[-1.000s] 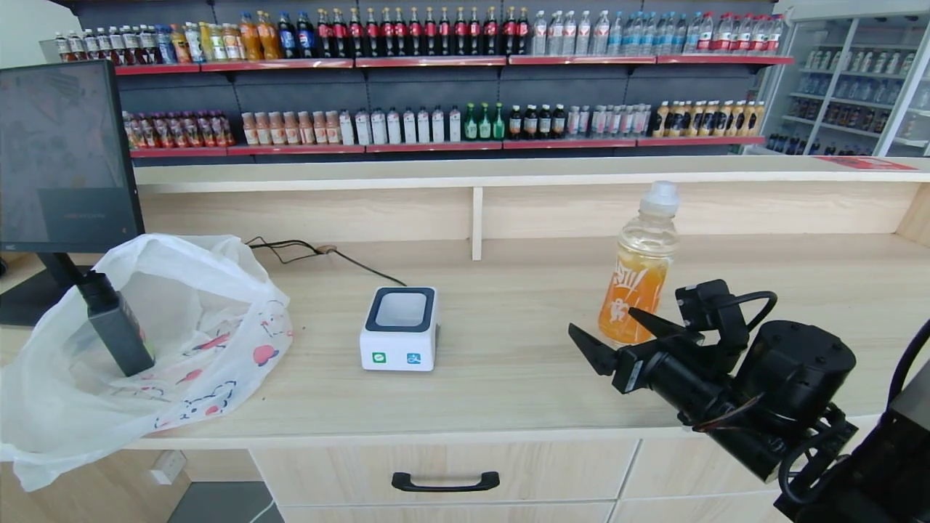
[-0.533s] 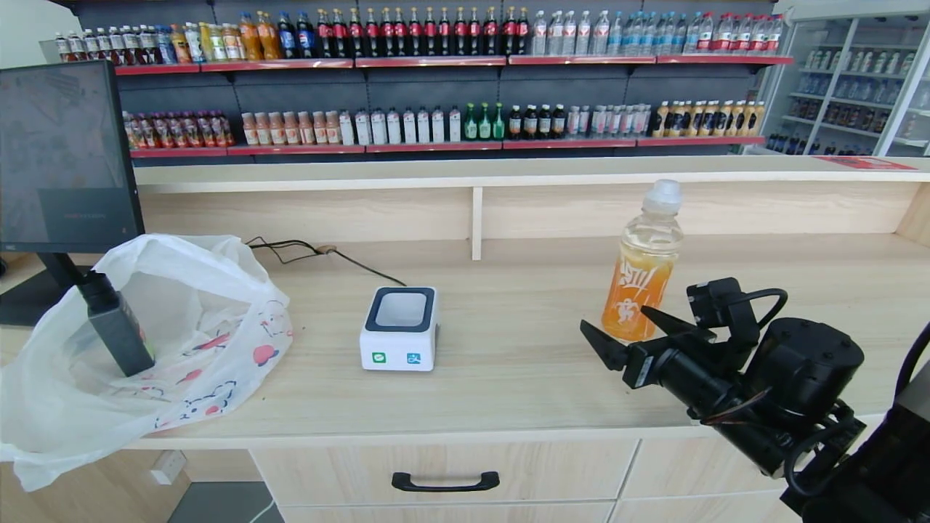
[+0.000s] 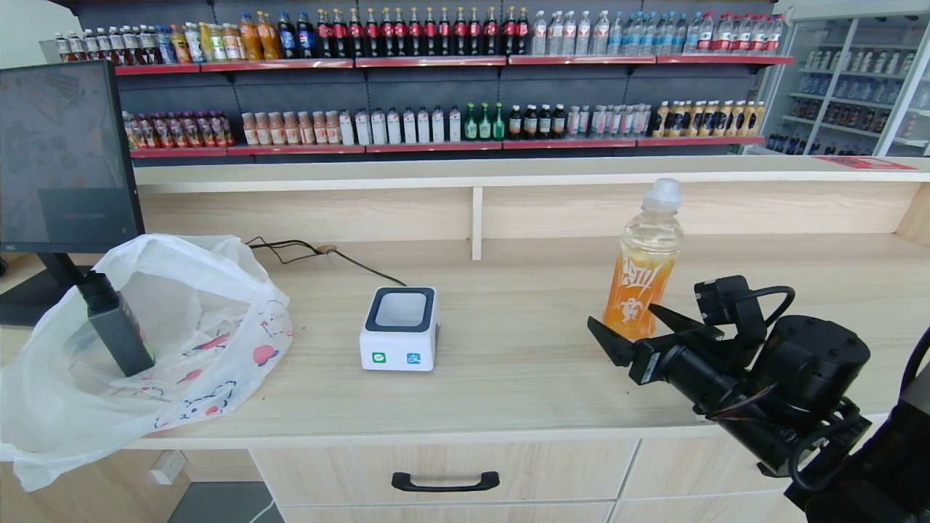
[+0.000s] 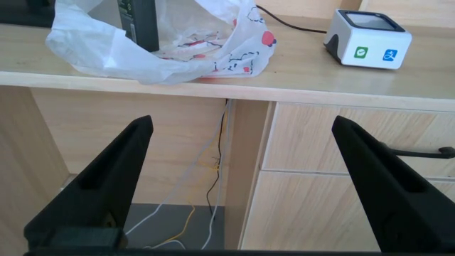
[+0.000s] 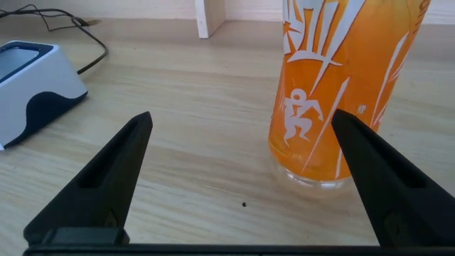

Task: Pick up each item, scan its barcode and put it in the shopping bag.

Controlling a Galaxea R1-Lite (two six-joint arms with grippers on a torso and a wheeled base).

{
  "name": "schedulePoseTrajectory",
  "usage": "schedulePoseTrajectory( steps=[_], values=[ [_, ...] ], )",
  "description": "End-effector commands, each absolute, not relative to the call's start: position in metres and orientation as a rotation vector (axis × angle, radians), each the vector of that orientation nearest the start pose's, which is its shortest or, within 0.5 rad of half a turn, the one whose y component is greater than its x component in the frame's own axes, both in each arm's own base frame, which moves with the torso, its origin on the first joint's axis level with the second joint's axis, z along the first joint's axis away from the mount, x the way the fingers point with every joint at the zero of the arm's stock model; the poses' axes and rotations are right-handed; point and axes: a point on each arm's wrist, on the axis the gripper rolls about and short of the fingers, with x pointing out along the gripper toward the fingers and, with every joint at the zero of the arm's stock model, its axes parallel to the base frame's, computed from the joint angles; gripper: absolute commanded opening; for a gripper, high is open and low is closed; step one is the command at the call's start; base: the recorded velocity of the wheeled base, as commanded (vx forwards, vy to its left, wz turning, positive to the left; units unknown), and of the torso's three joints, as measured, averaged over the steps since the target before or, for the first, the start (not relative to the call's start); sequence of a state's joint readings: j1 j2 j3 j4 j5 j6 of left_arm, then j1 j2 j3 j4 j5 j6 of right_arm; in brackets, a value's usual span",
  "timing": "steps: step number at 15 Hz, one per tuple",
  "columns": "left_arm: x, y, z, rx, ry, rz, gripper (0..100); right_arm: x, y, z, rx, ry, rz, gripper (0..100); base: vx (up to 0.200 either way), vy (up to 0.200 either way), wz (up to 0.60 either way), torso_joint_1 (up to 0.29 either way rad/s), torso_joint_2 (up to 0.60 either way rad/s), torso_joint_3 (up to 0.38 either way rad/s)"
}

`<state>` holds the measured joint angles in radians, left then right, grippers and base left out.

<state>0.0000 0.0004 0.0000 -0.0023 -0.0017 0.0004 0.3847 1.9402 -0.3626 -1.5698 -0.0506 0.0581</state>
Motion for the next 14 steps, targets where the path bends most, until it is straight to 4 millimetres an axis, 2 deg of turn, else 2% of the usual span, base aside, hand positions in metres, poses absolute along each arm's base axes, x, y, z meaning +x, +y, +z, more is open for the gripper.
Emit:
schedulePoseTrajectory(
  steps=[1, 6, 9, 11, 14],
  values=[
    [-0.023, 0.0, 0.076, 0.0, -0.003, -0.002, 100, 0.267, 0.102, 0.105, 0.058, 0.009, 0.317, 100, 0.0, 0.0, 0.0, 0.0, 0.0, 0.0],
    [-0.023, 0.0, 0.076, 0.0, -0.005, -0.002, 100, 0.27, 0.099, 0.104, 0.058, 0.01, 0.307, 100, 0.0, 0.0, 0.0, 0.0, 0.0, 0.0],
    [-0.023, 0.0, 0.076, 0.0, -0.005, -0.002, 100, 0.26, 0.099, 0.111, 0.06, -0.001, 0.319, 100, 0.0, 0.0, 0.0, 0.0, 0.0, 0.0],
    [-0.023, 0.0, 0.076, 0.0, -0.005, -0.002, 100, 0.248, 0.111, 0.119, 0.065, -0.027, 0.377, 100, 0.0, 0.0, 0.0, 0.0, 0.0, 0.0],
    [-0.023, 0.0, 0.076, 0.002, -0.003, -0.002, 100, 0.242, 0.125, 0.116, 0.063, -0.013, 0.432, 100, 0.0, 0.0, 0.0, 0.0, 0.0, 0.0]
  ],
)
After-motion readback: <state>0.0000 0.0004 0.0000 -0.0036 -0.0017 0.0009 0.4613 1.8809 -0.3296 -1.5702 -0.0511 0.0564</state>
